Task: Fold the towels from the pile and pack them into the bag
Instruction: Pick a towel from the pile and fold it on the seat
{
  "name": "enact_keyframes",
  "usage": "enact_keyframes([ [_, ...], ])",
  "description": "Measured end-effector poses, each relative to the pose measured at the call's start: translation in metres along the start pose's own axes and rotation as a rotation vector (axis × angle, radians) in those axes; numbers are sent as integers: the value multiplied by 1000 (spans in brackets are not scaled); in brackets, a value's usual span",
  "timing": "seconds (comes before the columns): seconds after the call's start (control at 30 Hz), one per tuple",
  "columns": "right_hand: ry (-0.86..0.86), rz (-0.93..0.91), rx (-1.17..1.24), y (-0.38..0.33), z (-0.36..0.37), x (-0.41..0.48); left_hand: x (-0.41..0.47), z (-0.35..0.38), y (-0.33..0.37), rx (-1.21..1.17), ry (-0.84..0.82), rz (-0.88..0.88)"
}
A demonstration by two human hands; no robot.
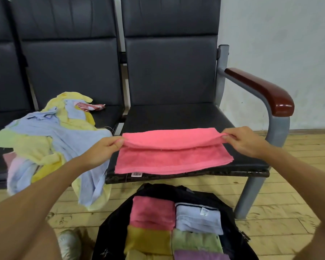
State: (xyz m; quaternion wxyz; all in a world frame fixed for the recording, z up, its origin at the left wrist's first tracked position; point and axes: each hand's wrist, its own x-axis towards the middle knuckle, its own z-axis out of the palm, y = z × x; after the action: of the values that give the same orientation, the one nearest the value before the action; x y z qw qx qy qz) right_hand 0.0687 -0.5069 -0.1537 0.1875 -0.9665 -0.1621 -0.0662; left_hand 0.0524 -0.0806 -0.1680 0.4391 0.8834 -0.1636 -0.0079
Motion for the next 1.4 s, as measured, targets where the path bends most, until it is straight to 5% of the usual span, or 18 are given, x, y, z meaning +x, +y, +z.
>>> enact_keyframes([
  [0.27,-162,75,6,5,3,6,7,-3,2,34,-187,-241],
  [0.47,-56,281,-126,4,22,31,39,15,-19,367,133,-291],
  [0.63,-156,556,-81,4,30,41,53,28,-26,477,37,-563],
  [0.87,-208,601,95,-27,38,49,52,40,-5,513,-8,-559],
  [0.97,-159,643,317,-35,37,52,49,37,-3,277,115,-521],
  [1.17,-129,785,673,-39,30,51,31,27,38,-640,312,-664],
  [1.27,-101,844,895,-32,29,45,30,19,65,-783,301,-558],
  [1.4,-200,839,882,-22,29,37,50,27,95,-720,279,-475],
])
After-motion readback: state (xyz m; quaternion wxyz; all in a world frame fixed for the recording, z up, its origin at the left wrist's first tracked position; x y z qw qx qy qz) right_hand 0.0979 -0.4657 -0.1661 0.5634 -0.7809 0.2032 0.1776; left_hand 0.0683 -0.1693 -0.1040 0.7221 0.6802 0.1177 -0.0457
